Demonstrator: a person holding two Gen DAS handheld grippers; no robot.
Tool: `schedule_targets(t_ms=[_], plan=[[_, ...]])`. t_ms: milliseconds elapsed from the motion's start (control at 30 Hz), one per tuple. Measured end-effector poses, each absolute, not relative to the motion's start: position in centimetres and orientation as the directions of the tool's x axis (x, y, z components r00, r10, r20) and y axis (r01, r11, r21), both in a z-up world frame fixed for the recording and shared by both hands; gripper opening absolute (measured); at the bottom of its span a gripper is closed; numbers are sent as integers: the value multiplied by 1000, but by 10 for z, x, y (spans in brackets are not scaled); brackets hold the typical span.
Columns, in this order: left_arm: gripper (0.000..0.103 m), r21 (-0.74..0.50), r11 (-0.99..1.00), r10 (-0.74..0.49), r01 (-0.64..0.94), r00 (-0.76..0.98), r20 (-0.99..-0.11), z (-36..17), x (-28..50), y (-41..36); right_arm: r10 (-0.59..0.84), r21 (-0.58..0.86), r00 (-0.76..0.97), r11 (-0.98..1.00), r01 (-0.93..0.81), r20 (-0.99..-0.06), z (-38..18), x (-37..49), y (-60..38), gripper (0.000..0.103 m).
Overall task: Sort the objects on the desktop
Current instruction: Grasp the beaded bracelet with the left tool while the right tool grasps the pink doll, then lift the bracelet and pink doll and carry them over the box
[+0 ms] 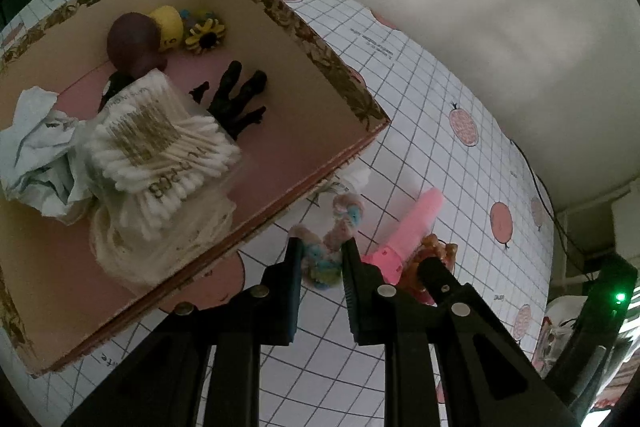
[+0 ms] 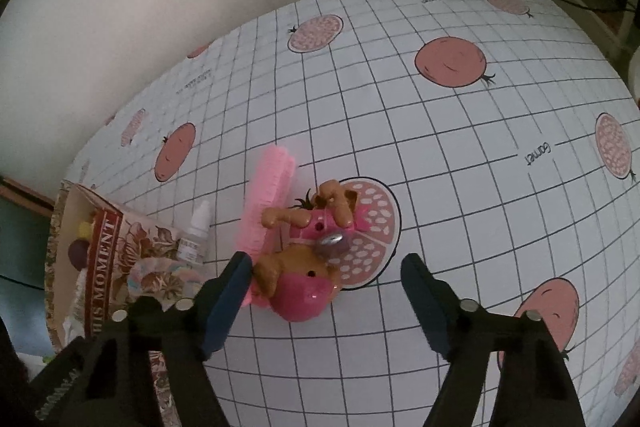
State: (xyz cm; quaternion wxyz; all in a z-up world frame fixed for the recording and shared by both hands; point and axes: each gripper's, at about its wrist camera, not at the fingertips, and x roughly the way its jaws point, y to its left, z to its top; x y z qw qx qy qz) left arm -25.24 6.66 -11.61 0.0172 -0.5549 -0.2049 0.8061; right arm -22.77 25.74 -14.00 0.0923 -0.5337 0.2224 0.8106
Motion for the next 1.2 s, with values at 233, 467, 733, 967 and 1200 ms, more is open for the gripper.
schedule_targets(t_ms=[233, 467, 733, 967, 1200], plan=[[20, -357, -912, 265, 201, -376, -888, -119, -255, 63, -55, 228, -377, -872, -432, -925, -149, -224, 263, 55], [20, -360, -913, 273, 192, -368, -889, -120, -255, 66, -54, 239, -397, -869, -433, -916, -150, -221, 266, 49], [20, -360, -914, 277, 187, -360, -891, -120, -254, 73, -93, 286, -401, -844, -454, -911, -151, -218, 270, 49], [20, -377, -909, 294, 179, -366, -883, -115, -252, 79, -128, 383, -484, -793, -474, -865, -131, -210, 283, 48], [20, -389, -908, 309, 155, -379, -872, -106, -250, 87, -144, 420, -513, -772, -478, -847, -124, -209, 291, 48]])
